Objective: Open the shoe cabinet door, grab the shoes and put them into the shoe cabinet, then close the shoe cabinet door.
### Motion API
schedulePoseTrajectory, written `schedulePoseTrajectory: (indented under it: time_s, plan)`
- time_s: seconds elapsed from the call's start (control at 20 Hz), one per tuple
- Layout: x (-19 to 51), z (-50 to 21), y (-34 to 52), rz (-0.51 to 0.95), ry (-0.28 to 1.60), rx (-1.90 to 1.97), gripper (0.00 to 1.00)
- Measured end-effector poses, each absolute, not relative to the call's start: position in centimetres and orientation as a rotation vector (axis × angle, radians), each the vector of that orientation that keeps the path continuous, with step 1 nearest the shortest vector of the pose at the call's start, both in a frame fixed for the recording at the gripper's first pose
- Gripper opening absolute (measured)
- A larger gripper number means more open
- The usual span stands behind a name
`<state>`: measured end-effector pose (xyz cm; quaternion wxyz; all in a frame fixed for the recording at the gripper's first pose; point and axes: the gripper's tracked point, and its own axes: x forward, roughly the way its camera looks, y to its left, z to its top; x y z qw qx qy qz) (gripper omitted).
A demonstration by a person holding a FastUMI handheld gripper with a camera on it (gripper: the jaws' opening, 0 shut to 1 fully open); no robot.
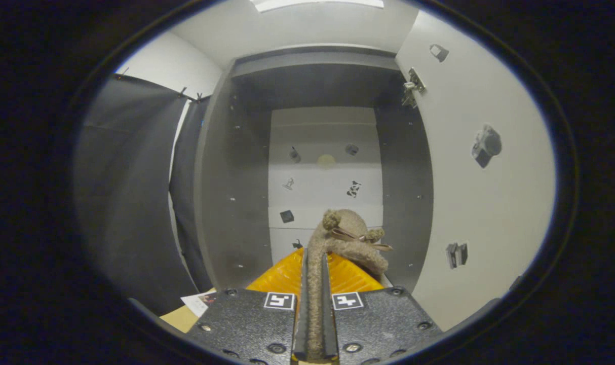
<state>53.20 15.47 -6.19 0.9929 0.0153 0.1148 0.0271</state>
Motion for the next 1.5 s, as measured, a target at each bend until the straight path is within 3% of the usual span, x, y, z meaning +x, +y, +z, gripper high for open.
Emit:
schedulePoseTrajectory:
  time_s: [0.25,0.85,1.25,1.35,1.5]
  plan:
    - [59.8,-10.8,13.2,0.029,0.278,-0.050,0.14]
    - [66.9,-23.5,13.7,0.068,0.495,-0.022,0.16]
    - [67.9,-24.2,14.8,0.065,0.479,0.039,0.25]
    - [67.3,-23.6,15.0,0.059,0.474,0.029,0.38]
    - [66.4,-23.1,15.0,0.039,0.499,-0.005,0.76]
